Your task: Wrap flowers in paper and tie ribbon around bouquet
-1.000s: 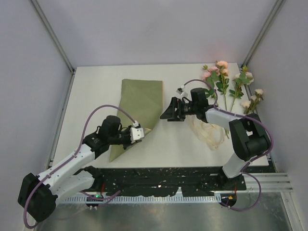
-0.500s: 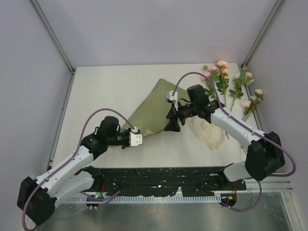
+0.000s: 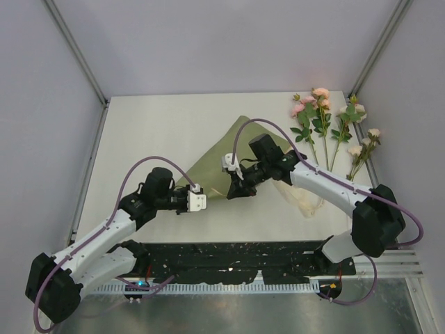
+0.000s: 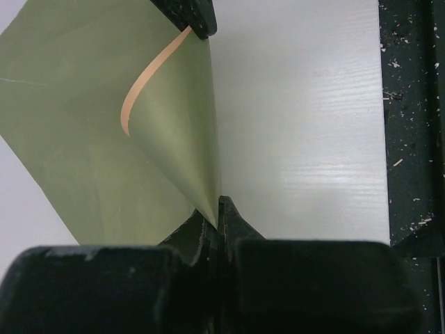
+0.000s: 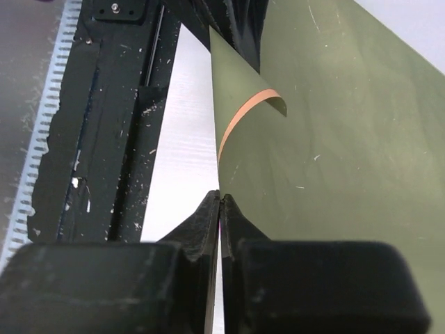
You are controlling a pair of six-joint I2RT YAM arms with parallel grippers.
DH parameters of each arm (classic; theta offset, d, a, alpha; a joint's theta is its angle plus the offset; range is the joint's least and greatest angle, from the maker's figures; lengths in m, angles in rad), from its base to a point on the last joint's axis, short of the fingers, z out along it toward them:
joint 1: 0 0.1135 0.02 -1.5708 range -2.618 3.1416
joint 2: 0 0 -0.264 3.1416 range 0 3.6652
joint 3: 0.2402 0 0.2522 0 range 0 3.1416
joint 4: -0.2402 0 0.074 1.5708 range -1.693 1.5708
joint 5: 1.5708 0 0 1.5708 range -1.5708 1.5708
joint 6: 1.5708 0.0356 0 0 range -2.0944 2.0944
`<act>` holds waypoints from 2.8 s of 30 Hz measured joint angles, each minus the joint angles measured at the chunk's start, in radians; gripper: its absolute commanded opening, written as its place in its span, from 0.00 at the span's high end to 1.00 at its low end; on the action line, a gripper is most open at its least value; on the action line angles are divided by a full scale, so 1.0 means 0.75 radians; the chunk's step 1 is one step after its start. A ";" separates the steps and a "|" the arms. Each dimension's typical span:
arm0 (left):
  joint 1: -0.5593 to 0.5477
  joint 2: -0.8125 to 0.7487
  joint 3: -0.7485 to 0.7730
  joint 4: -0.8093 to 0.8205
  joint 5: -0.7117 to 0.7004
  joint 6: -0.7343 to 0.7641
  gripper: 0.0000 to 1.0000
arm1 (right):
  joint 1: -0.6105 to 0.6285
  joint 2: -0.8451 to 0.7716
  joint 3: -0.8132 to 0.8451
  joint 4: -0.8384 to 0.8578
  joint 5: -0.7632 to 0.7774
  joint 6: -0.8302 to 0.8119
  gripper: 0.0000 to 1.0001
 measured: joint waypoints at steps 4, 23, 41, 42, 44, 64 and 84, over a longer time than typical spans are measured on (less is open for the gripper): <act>0.002 0.000 0.000 0.001 -0.002 0.008 1.00 | -0.001 0.026 0.000 0.009 -0.001 0.004 0.94; 0.469 -0.195 0.119 -0.308 0.095 -0.008 0.09 | -0.001 0.018 -0.043 0.096 0.184 0.004 0.94; 0.490 0.353 0.526 -0.227 0.613 -0.737 0.51 | 0.010 -0.028 -0.070 0.138 0.250 -0.007 0.94; 0.470 0.372 0.538 -0.212 0.619 -0.774 0.53 | 0.011 -0.028 -0.070 0.138 0.251 -0.008 0.94; 0.444 0.408 0.553 -0.196 0.626 -0.830 0.55 | 0.011 -0.028 -0.070 0.138 0.251 -0.011 0.94; 0.370 0.591 0.600 -0.261 0.652 -0.912 0.91 | 0.012 -0.038 -0.072 0.137 0.254 -0.037 0.94; 0.364 0.538 0.498 -0.091 0.635 -1.230 1.00 | 0.006 -0.122 -0.076 0.067 0.294 -0.008 0.38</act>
